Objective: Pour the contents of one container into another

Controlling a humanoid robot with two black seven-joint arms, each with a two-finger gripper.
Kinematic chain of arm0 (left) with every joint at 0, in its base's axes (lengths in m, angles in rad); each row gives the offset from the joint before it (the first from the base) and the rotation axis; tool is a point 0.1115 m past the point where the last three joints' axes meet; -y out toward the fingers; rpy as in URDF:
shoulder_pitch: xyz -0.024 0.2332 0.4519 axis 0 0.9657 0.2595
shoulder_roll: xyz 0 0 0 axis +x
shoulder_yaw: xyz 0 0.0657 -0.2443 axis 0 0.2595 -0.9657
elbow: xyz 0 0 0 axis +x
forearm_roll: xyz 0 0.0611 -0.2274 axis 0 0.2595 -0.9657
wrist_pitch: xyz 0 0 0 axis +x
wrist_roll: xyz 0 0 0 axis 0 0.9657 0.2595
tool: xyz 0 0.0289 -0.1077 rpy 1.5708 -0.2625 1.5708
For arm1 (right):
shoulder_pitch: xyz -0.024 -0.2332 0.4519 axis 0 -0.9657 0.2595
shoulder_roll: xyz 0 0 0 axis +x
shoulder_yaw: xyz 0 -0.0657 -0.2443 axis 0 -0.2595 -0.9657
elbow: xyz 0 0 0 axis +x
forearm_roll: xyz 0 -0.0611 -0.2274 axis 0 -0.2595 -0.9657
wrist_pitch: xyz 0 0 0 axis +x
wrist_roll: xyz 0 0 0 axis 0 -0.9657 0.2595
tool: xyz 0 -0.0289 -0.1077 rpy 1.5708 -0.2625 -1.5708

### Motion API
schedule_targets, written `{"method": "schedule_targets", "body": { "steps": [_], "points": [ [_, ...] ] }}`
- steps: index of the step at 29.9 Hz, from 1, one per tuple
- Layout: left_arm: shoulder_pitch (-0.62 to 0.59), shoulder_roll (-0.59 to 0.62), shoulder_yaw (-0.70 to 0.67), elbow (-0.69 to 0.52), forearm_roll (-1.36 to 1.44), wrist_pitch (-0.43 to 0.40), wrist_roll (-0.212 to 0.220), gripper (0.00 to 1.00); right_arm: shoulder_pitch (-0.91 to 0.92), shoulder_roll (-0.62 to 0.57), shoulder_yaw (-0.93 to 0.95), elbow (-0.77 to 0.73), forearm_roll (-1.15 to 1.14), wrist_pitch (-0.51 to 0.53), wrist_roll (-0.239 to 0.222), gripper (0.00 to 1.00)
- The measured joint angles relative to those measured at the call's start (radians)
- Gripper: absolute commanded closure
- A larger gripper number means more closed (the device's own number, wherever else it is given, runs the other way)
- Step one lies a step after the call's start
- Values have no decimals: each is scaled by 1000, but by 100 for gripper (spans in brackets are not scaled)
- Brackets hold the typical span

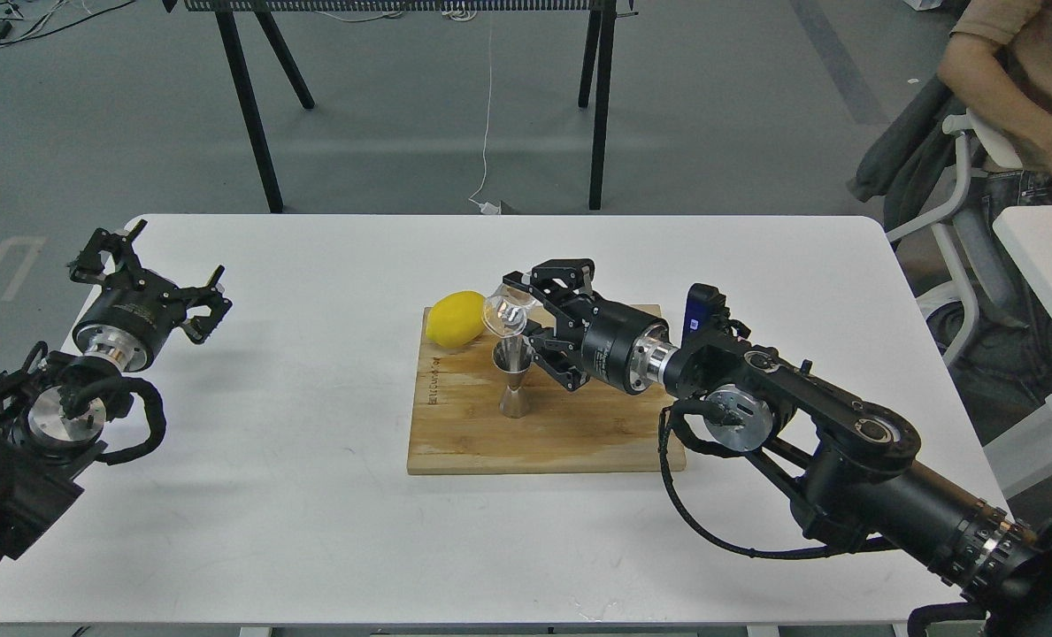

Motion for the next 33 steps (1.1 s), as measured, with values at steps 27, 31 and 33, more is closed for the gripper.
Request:
{"method": "schedule_targets", "body": {
  "steps": [27, 31, 33],
  "points": [
    [0, -2, 0, 0, 0, 0, 0, 0, 40, -4, -73, -4, -99, 3, 0, 62],
    [1, -2, 1, 0, 0, 0, 0, 0, 43, -4, -73, -4, -109, 3, 0, 62],
    [1, -2, 1, 0, 0, 0, 0, 0, 43, -4, -73, -4, -127, 3, 0, 62]
  ]
}}
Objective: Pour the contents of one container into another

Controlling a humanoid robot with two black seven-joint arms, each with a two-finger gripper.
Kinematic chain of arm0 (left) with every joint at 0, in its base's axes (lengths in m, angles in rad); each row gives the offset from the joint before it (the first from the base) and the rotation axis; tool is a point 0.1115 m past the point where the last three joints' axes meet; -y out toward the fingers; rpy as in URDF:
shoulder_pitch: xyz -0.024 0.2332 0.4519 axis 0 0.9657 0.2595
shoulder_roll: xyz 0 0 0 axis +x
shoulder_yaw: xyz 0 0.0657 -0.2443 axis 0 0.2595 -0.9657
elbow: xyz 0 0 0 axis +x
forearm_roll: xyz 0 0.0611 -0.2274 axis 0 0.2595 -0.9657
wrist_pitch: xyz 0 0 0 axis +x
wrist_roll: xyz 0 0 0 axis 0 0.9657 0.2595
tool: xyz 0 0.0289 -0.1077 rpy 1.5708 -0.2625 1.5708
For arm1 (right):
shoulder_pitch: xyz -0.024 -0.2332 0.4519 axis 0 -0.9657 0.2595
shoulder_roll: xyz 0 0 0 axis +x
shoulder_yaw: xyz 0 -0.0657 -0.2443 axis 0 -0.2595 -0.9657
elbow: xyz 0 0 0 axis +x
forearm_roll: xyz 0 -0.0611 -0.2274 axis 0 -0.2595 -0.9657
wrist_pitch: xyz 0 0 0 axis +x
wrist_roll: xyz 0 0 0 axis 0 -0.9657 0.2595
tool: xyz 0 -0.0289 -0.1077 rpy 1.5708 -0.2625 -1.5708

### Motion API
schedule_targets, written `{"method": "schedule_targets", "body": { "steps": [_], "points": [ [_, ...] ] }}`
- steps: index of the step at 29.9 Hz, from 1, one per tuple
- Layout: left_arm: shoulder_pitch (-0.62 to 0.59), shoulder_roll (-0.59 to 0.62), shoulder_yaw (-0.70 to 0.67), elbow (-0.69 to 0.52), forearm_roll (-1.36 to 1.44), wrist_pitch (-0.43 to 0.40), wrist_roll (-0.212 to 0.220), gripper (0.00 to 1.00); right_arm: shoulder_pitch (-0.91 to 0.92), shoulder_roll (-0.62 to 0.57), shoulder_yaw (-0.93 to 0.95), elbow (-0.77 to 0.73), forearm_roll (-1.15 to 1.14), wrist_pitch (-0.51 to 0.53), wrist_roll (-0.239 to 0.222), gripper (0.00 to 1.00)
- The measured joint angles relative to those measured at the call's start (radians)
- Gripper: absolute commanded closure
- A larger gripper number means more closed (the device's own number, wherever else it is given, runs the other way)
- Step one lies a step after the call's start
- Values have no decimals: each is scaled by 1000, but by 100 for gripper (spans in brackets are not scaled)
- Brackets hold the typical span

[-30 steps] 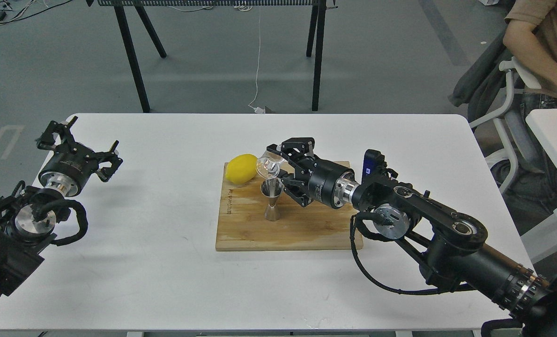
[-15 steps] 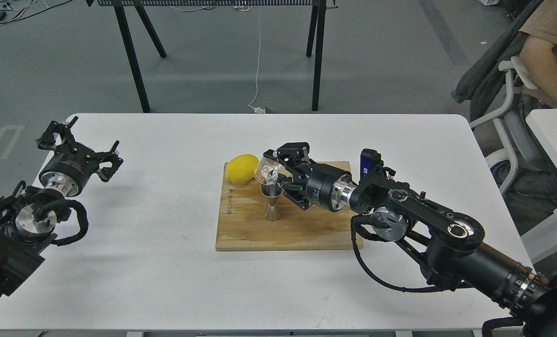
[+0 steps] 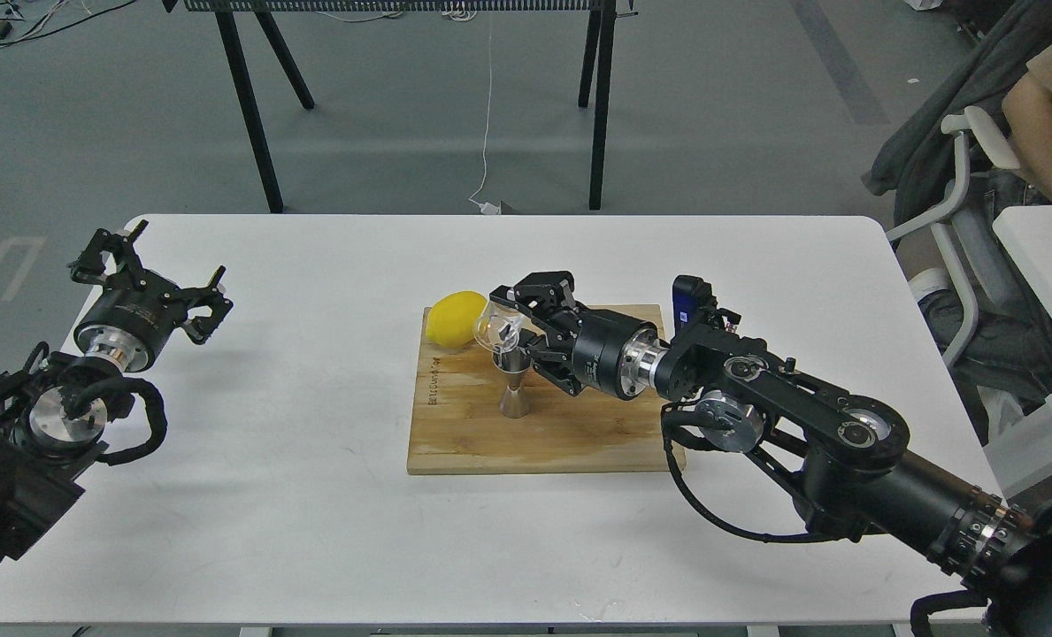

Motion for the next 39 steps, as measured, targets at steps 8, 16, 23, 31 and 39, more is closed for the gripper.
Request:
{"method": "schedule_targets", "body": {
  "steps": [8, 16, 23, 31, 39],
  "points": [
    [0, 0, 0, 0, 0, 0, 0, 0, 4, -12, -8, 0, -21, 0, 0, 62],
    [0, 2, -2, 0, 0, 0, -1, 0, 44, -15, -75, -6, -22, 0, 0, 62],
    [0, 2, -2, 0, 0, 0, -1, 0, 55, -15, -83, -8, -24, 0, 0, 62],
    [2, 1, -2, 5, 0, 0, -2, 0, 58, -21, -85, -8, -52, 0, 0, 62],
    [2, -1, -1, 6, 0, 0, -1, 0, 64, -24, -94, -8, -57, 0, 2, 62]
  ]
}}
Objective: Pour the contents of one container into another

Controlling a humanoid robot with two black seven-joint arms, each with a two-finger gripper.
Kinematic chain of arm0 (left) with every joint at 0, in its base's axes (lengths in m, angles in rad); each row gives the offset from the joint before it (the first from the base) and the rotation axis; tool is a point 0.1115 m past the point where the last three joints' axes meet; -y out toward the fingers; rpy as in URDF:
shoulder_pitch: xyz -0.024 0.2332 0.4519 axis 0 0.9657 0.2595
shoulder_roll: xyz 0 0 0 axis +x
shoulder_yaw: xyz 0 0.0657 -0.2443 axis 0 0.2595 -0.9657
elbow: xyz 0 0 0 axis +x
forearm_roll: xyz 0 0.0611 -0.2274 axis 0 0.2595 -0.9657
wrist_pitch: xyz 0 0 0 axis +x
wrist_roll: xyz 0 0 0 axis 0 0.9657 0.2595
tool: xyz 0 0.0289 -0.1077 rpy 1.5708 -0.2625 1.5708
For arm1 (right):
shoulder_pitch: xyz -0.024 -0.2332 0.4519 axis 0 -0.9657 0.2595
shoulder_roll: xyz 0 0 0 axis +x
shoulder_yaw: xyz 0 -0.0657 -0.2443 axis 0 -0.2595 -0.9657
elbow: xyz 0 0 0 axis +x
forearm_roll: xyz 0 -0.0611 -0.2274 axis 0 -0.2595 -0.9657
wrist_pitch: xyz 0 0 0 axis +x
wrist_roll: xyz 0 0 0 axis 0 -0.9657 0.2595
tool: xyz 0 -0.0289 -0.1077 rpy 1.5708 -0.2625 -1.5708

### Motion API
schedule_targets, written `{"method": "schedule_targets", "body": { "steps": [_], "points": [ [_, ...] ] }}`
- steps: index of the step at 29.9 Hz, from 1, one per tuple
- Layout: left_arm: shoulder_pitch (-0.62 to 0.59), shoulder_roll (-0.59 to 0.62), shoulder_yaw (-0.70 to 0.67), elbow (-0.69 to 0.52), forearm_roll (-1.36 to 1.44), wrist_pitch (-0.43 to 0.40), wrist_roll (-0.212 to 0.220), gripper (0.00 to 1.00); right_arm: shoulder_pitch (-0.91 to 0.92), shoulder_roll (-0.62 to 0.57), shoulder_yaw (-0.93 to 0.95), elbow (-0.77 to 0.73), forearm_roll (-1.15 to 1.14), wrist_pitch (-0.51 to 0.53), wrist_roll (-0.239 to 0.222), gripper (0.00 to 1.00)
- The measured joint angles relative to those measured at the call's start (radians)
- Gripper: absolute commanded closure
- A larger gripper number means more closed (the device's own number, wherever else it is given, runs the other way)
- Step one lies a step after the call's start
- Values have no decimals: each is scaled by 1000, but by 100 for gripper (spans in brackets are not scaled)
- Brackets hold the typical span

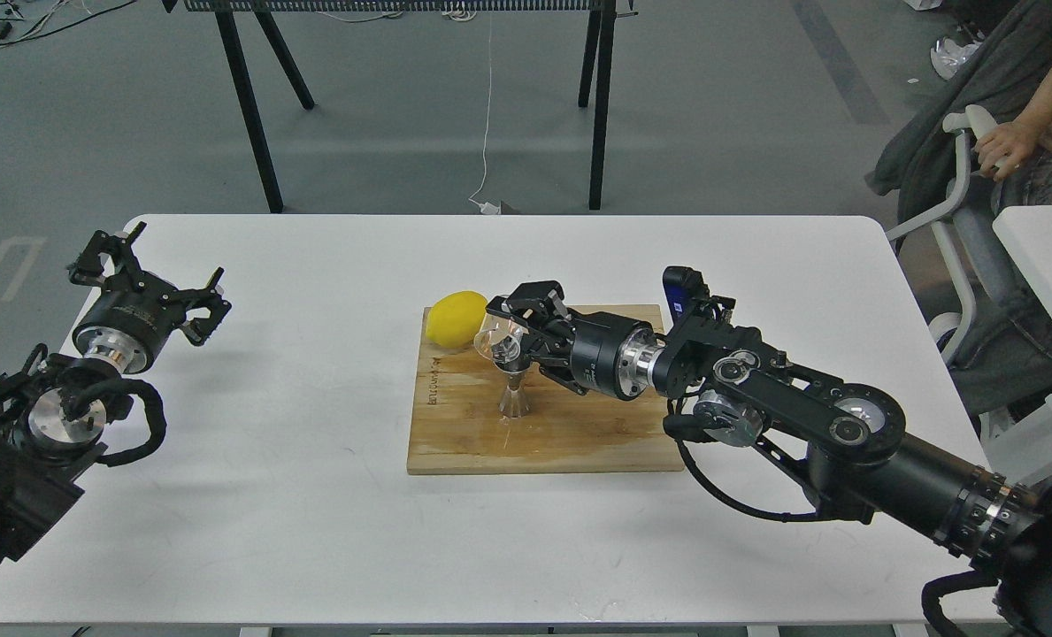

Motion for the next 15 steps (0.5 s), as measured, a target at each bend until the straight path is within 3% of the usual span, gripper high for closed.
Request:
{"method": "schedule_targets", "body": {
  "steps": [15],
  "points": [
    [-2, 0, 0, 0, 0, 0, 1, 0, 8, -7, -2, 0, 0, 0, 1, 62]
  ]
}}
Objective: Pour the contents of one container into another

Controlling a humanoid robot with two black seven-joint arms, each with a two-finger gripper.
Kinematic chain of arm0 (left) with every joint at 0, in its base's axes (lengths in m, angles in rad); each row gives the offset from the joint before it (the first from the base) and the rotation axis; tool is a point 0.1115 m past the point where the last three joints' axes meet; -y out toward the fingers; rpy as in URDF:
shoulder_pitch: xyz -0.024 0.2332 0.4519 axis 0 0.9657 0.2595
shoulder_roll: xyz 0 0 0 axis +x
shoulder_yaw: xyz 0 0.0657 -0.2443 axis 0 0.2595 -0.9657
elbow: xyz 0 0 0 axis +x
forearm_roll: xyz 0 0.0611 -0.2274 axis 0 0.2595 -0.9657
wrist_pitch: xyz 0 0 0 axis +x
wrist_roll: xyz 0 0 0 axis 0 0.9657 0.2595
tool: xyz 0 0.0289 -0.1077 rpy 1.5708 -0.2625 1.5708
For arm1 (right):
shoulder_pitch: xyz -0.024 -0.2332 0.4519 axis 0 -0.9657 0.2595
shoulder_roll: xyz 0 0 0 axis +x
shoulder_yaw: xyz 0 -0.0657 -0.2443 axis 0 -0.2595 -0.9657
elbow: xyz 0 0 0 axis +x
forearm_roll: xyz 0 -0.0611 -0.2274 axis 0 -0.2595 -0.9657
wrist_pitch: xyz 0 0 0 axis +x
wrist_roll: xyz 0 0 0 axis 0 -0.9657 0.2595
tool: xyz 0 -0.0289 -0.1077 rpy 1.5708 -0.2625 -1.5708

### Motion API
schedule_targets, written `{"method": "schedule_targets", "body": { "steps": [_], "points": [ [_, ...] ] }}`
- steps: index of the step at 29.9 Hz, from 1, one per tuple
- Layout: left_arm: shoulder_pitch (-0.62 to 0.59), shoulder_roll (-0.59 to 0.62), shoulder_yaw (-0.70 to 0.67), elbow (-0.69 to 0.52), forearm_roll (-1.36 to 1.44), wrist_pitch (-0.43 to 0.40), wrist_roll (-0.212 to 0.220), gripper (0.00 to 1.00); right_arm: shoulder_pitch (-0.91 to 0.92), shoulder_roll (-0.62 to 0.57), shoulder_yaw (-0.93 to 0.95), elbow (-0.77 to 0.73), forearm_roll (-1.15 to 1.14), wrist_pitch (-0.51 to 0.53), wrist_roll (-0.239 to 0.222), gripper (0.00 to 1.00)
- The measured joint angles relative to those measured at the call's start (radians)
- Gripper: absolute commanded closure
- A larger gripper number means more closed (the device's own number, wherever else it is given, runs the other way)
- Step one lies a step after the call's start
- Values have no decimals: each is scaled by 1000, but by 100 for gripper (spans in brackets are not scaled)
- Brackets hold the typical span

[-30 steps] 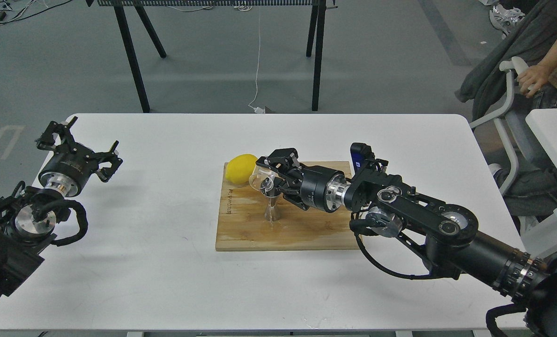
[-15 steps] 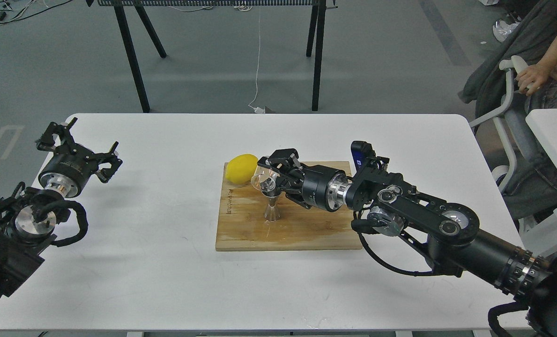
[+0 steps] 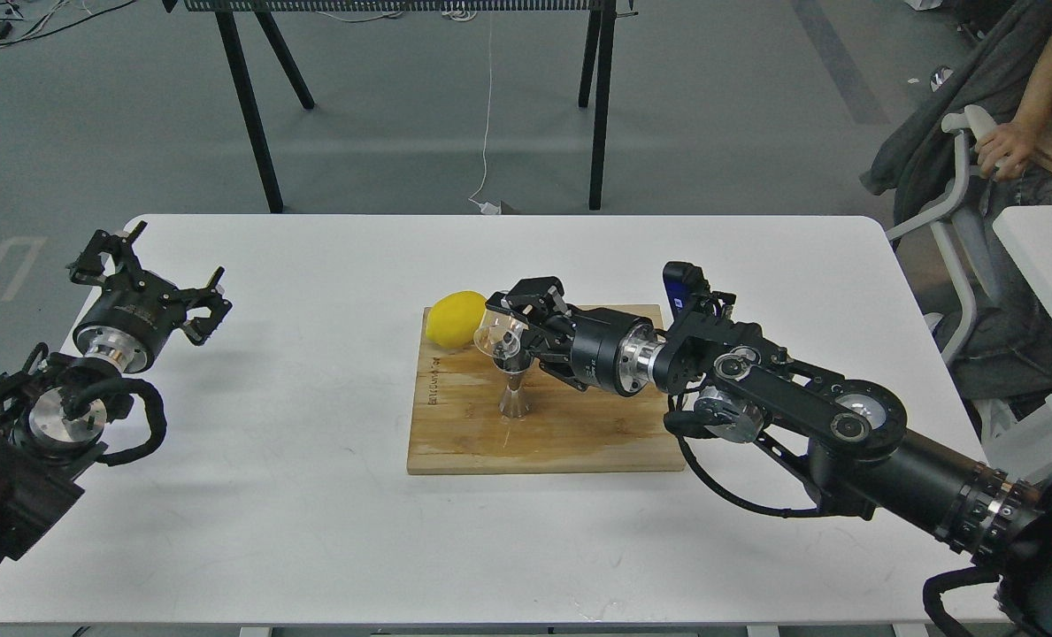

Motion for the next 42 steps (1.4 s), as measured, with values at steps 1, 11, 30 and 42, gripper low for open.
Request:
{"method": "schedule_targets", "body": {
  "steps": [1, 11, 30, 42],
  "points": [
    [0, 0, 0, 0, 0, 0, 0, 0, 0, -1, 0, 0, 0, 0, 0, 62],
    [0, 0, 0, 0, 0, 0, 0, 0, 0, -4, -1, 3, -3, 0, 1, 62],
    [2, 0, 0, 0, 0, 0, 0, 0, 31, -14, -52, 5, -39, 0, 1, 62],
    [2, 0, 0, 0, 0, 0, 0, 0, 46, -18, -61, 5, -40, 0, 3, 62]
  ]
}}
